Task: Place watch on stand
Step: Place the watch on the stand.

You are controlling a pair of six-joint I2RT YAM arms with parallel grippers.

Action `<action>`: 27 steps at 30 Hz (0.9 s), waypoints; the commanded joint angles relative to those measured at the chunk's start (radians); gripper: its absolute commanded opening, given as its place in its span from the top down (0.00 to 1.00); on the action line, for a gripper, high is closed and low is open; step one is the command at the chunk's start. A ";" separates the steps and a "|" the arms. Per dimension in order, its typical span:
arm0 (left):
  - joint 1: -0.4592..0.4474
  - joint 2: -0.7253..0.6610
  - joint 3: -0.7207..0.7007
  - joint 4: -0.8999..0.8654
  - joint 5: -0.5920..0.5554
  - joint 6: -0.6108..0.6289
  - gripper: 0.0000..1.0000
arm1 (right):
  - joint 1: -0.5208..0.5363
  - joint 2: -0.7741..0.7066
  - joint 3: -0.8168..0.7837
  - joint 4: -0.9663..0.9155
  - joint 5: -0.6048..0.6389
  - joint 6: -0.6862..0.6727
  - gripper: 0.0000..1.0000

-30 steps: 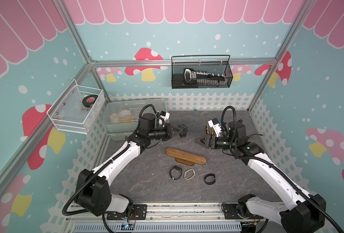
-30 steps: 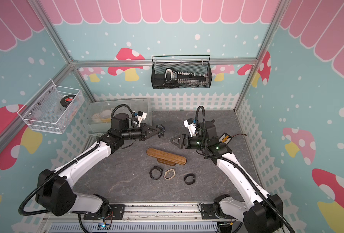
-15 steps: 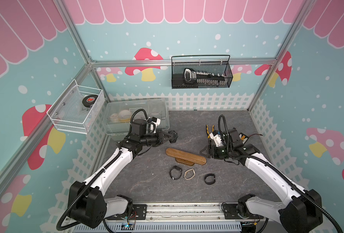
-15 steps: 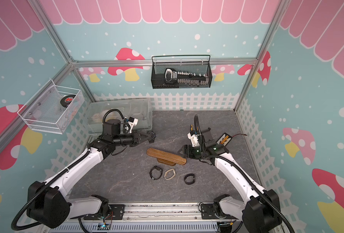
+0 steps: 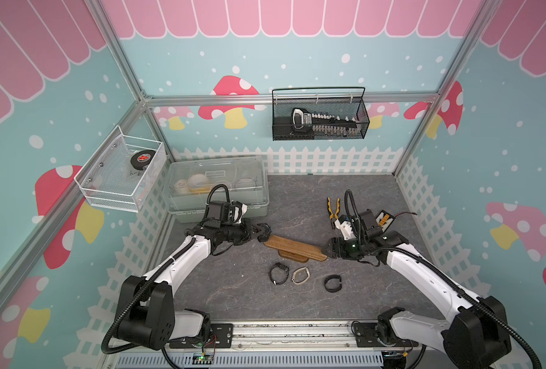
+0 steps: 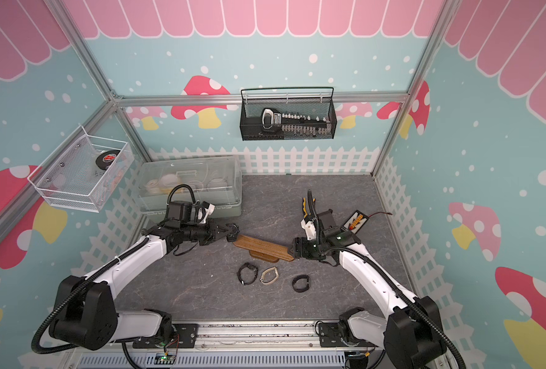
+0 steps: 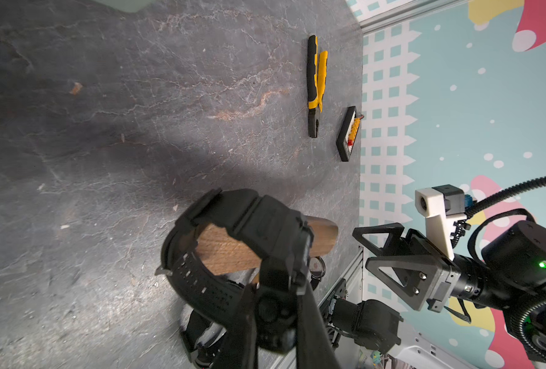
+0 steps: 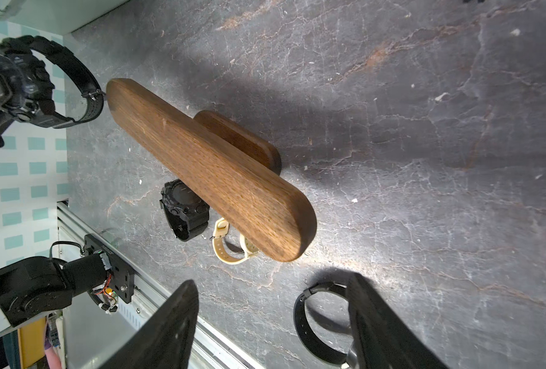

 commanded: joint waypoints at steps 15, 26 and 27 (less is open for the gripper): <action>-0.007 0.086 -0.048 0.095 0.006 -0.009 1.00 | 0.002 0.021 -0.013 -0.023 -0.018 -0.017 0.30; -0.077 0.143 -0.038 0.117 0.002 -0.027 1.00 | 0.002 0.080 -0.012 0.001 -0.063 -0.022 0.40; -0.087 0.149 -0.037 0.122 0.004 -0.032 1.00 | 0.002 0.083 -0.012 0.002 -0.066 -0.023 0.41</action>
